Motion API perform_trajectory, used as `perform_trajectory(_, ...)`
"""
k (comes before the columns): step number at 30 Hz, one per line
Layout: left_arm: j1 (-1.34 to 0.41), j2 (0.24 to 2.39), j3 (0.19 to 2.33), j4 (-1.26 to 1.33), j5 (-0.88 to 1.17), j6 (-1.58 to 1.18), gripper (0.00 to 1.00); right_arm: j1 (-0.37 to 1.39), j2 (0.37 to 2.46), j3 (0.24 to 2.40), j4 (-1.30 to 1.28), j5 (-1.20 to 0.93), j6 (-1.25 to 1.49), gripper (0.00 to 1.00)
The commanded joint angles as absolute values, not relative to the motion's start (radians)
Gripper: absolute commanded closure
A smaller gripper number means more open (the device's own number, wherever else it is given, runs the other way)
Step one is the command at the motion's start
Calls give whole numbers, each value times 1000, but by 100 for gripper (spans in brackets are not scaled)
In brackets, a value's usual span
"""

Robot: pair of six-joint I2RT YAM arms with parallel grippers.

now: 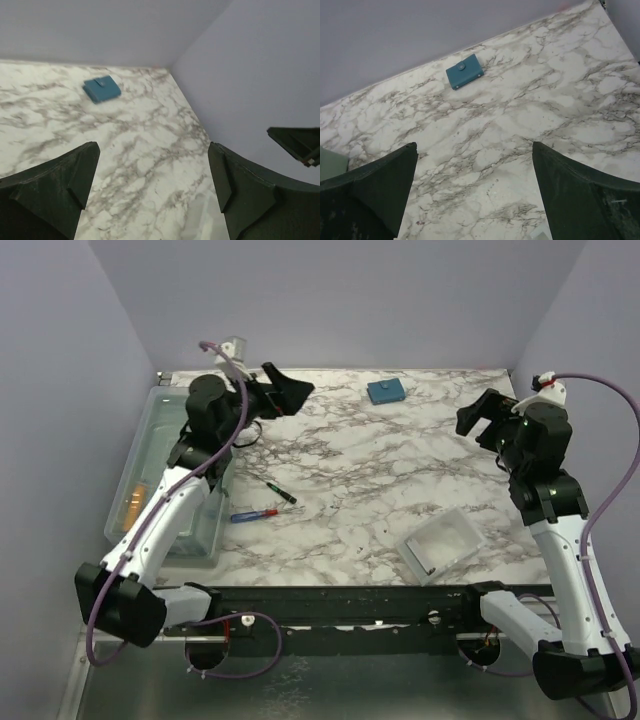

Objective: Put the credit cards into the card holder
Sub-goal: Move the card holder to the center of the board.

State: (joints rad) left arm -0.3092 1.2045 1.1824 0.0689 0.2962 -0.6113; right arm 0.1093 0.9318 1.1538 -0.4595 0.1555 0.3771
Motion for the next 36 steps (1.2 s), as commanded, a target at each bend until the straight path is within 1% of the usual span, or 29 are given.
perform_trajectory(1,-435,1352,1244,41,353,-642,1,104,942,1107,-460,172,416,0)
perform_trajectory(8,-510,1721,1411,56,268,-759,1,104,926,1042,-417,136,451,0)
perform_trajectory(14,-512,2028,1533,190,143,-1032,1,104,980,1057,-456,68,457,0)
perform_trajectory(15,-513,2074,1560,202,119,-1059,2,104,990,1060,-464,57,461,0)
perform_trajectory(17,-511,2164,1617,228,62,-1078,9,104,1006,1064,-472,19,460,0)
perform_trajectory(19,-512,2245,1676,243,10,-1083,12,104,1020,1063,-478,-19,461,0)
perform_trajectory(22,-507,2370,1763,305,-37,-1082,24,104,1016,1056,-474,-59,468,0)
perform_trajectory(23,-506,2403,1791,337,-34,-1085,26,104,1008,1048,-465,-69,471,0)
perform_trajectory(26,-506,2500,1869,406,-15,-1098,29,104,966,1020,-432,-96,476,0)
perform_trajectory(31,-513,2649,2011,458,-12,-1151,30,104,923,996,-404,-99,485,0)
perform_trajectory(34,-525,2749,2143,469,-26,-1124,30,104,927,1005,-415,-93,482,0)
perform_trajectory(36,-529,2815,2235,469,-48,-1117,33,104,936,1013,-429,-87,484,0)
